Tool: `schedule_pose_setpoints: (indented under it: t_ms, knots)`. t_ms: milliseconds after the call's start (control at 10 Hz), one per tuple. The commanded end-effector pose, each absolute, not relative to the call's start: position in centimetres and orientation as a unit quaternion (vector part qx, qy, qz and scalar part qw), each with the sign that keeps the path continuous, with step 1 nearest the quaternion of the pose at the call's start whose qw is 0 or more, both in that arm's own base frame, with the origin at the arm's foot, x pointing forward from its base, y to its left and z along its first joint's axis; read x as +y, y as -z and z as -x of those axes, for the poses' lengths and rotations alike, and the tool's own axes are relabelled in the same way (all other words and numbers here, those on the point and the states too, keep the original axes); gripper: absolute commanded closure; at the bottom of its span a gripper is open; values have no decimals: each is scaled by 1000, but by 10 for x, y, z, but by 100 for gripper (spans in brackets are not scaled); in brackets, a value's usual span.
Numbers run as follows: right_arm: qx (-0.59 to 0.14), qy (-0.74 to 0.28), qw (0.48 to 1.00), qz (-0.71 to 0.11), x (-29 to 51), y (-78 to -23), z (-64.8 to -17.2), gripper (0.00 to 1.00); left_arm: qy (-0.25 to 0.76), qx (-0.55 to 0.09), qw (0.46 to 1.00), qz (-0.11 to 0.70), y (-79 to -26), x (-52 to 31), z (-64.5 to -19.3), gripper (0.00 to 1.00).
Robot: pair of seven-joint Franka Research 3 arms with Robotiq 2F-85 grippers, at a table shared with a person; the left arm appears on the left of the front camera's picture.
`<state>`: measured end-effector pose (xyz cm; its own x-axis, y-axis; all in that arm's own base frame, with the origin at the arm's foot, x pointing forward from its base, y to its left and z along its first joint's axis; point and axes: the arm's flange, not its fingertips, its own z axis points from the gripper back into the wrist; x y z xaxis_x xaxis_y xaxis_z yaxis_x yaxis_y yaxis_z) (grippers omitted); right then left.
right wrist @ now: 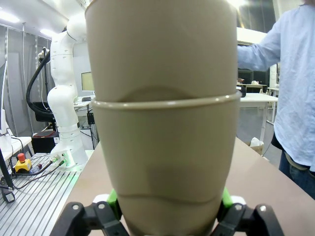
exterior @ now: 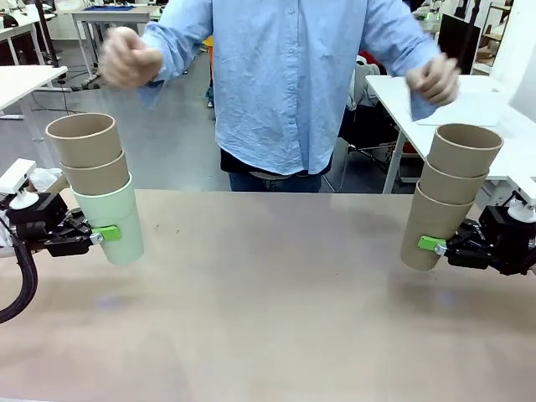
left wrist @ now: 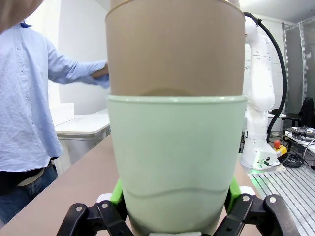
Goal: Stack the cups and store them in the basket.
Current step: Place the stack of Reusable plastic cups into the Pantry Basket.
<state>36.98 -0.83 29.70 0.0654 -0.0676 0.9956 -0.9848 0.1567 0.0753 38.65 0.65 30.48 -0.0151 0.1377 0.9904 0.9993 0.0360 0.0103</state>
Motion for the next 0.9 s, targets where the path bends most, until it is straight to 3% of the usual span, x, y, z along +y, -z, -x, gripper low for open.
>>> schedule_pose_setpoints:
  t_ms: [0, 800]
  knots:
    - [-539, -428, 537, -488, -8, -301, -371, 16, 455, -552, 465, 521, -308, 6, -386, 13]
    - [-539, -428, 537, -488, -8, -301, -371, 16, 455, -552, 465, 521, -308, 6, -386, 13]
